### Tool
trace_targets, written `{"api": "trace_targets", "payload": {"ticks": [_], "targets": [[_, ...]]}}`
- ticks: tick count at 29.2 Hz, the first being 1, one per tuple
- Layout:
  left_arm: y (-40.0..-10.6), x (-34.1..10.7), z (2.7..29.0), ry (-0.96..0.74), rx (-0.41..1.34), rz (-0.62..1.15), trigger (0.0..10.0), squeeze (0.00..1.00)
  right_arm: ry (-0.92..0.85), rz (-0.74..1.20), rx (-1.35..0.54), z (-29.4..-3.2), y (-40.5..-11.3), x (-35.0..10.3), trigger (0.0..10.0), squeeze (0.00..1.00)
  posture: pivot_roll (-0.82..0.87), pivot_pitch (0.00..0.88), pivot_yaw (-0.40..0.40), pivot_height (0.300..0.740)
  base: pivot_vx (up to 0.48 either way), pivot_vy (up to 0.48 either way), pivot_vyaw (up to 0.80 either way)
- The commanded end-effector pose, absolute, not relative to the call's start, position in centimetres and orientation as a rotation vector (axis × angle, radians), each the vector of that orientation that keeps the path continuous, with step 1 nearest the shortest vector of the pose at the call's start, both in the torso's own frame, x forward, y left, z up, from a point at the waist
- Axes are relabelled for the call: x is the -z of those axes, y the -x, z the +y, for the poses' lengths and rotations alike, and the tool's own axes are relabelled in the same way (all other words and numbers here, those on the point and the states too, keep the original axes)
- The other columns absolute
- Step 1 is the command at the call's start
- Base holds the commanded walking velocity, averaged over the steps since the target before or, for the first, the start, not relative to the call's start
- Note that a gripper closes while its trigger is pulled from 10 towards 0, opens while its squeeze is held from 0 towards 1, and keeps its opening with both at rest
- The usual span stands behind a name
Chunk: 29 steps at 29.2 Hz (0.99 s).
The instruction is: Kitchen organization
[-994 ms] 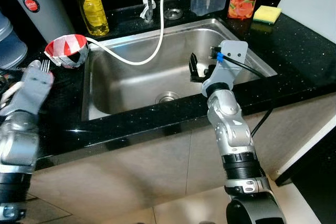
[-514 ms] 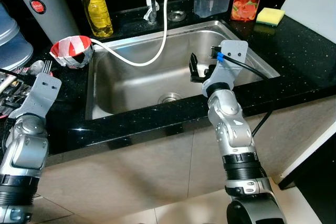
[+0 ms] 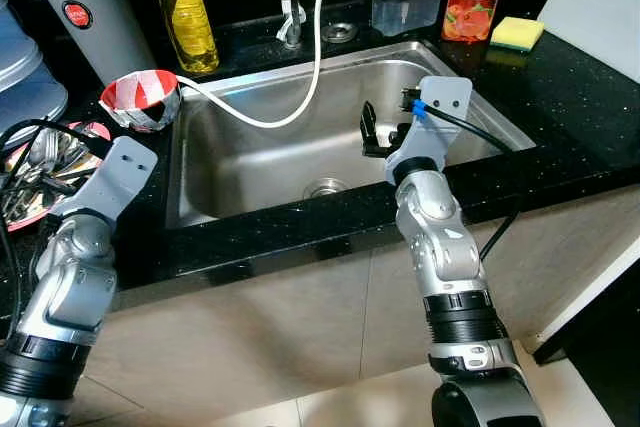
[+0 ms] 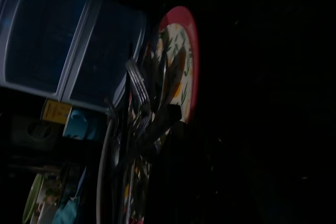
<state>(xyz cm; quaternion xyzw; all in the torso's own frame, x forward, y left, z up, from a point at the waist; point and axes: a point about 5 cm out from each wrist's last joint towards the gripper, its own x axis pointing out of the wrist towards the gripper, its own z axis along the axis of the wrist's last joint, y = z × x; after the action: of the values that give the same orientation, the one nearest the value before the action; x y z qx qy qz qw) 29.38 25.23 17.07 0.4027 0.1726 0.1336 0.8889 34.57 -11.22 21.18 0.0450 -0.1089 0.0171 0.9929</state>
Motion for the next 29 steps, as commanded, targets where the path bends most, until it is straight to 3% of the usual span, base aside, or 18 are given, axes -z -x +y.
{"api": "trace_targets", "payload": {"ticks": [1,13,22,23,29], "targets": [[-29.3,-15.7,23.9,-0.822,-0.202,0.400,10.0,0.00,-0.089,-0.213,-0.051,-10.8,-34.5,-21.2,10.0,0.00,0.07,0.005,0.115,0.740,0.000,0.000,0.00],[-30.2,-16.4,20.7,-0.798,-0.045,0.294,10.0,0.00,-0.089,-0.218,-0.053,-10.7,-34.5,-21.2,10.0,0.00,0.06,0.000,0.120,0.740,0.000,0.000,0.00],[-30.0,-15.8,21.6,-0.815,-0.086,0.342,10.0,0.00,-0.086,-0.220,-0.052,-10.8,-34.5,-21.2,10.0,0.00,0.06,0.000,0.119,0.740,0.000,0.000,0.00],[-29.9,-15.7,22.2,-0.805,-0.117,0.347,10.0,1.00,-0.084,-0.219,-0.054,-10.8,-34.5,-21.2,10.0,0.00,0.06,0.000,0.116,0.740,0.000,0.000,0.00],[-29.9,-16.1,22.3,-0.761,-0.139,0.311,10.0,1.00,-0.082,-0.219,-0.060,-10.8,-34.5,-21.3,10.0,0.00,0.06,0.000,0.111,0.740,0.000,0.000,0.00]]}}
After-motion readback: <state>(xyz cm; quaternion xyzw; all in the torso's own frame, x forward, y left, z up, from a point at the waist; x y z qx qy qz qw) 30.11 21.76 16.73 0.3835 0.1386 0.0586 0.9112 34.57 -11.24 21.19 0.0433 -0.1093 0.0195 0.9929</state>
